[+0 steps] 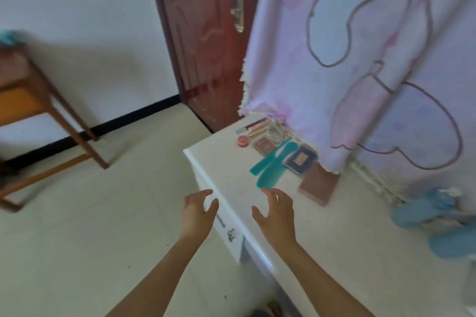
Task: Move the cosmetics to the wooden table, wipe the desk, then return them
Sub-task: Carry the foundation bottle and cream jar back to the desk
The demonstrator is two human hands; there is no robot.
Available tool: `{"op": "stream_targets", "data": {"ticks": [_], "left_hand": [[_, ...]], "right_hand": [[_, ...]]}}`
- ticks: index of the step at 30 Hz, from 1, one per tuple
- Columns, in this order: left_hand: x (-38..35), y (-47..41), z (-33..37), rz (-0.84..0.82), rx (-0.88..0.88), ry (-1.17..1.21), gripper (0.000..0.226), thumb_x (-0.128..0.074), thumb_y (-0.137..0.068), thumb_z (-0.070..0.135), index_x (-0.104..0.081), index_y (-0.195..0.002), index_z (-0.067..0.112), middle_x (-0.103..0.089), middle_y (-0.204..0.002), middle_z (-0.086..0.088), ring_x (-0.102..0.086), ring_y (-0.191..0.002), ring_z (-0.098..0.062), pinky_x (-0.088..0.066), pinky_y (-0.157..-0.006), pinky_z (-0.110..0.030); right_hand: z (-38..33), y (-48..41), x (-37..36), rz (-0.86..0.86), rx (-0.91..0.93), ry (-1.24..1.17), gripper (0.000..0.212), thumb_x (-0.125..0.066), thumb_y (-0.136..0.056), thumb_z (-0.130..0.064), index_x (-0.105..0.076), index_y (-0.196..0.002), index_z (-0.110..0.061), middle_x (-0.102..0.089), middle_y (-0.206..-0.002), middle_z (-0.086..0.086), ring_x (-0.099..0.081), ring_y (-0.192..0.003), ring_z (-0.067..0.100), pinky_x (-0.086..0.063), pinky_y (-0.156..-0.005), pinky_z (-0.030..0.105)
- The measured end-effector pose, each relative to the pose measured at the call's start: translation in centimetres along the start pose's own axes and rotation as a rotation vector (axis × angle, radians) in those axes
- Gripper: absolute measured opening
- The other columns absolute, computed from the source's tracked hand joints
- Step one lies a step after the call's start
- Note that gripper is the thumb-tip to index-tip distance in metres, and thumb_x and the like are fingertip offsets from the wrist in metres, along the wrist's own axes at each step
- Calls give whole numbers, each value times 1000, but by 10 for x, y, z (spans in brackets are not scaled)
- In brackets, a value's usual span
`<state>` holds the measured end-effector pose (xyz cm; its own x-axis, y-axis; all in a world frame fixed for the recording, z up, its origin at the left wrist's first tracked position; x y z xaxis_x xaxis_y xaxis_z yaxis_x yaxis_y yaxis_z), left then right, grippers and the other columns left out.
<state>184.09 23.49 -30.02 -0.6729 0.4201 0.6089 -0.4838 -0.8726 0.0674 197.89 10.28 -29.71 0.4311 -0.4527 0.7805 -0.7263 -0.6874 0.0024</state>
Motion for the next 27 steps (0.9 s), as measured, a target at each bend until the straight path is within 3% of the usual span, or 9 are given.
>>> {"op": "stream_targets", "data": {"ticks": [6,8,11,15,18,20,27], "left_hand": [[143,38,-83,186,-2,-158,33,-56,-89,24,-58,-118,8,-59,-123,-6,-35,-128,-26,-35,-103,-39],[201,54,-112,268,6,-173,33,-56,-89,22,-57,-119,9,-58,-124,-6,-34,-129,-26,-35,-103,-40],[291,78,-152,401,63,-217,34,-56,-89,22,-57,-120,8,-57,-125,-9,-34,-128,-28,-35,-103,-43],[391,112,-190,567,146,-277,36,-55,-89,24,-56,-121,8,-57,-125,-12,-35,-127,-30,-30,-103,-42],[443,137,-209,656,199,-313,38,-52,-90,28,-54,-123,10,-55,-128,-10,-31,-129,-29,-28,-103,-43],[465,148,-220,687,229,-335,38,-49,-91,31,-52,-124,12,-53,-130,-8,-29,-131,-27,-27,-103,-43],[521,149,-239,750,259,-397,40,-46,-92,33,-51,-126,14,-51,-132,-5,-28,-132,-25,-25,-105,-40]], "right_hand": [[-123,45,-65,-61,198,66,48,-62,-84,-27,-48,-128,-13,-43,-133,12,-32,-129,28,-31,-100,37],[-176,59,-90,-70,358,102,48,-69,-75,-22,-56,-119,-8,-55,-119,17,-47,-117,37,-43,-89,45],[-257,76,-124,-84,556,146,49,-71,-62,-27,-57,-106,-10,-63,-95,17,-61,-92,40,-53,-68,45],[-354,102,-154,-97,752,198,46,-67,-73,-30,-60,-112,-6,-61,-105,19,-56,-104,40,-47,-82,48],[-409,118,-175,-154,872,269,49,-49,-90,-35,-42,-133,-13,-43,-133,14,-32,-130,30,-29,-103,40],[-435,124,-190,-187,931,284,50,-44,-92,-37,-35,-137,-16,-37,-138,10,-24,-134,26,-23,-105,36],[-512,125,-233,-219,1074,280,48,-42,-92,-41,-40,-134,-18,-36,-140,9,-24,-133,25,-24,-105,36]]}}
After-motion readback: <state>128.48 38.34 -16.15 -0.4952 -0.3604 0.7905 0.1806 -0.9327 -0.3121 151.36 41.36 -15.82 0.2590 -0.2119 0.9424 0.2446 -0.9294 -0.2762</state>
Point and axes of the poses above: each hand's wrist, its own y-axis away from the middle knuckle, its own x-axis out of the back of the hand, z = x × y, the point moved 6 cm from there along -y, towards the middle knuckle
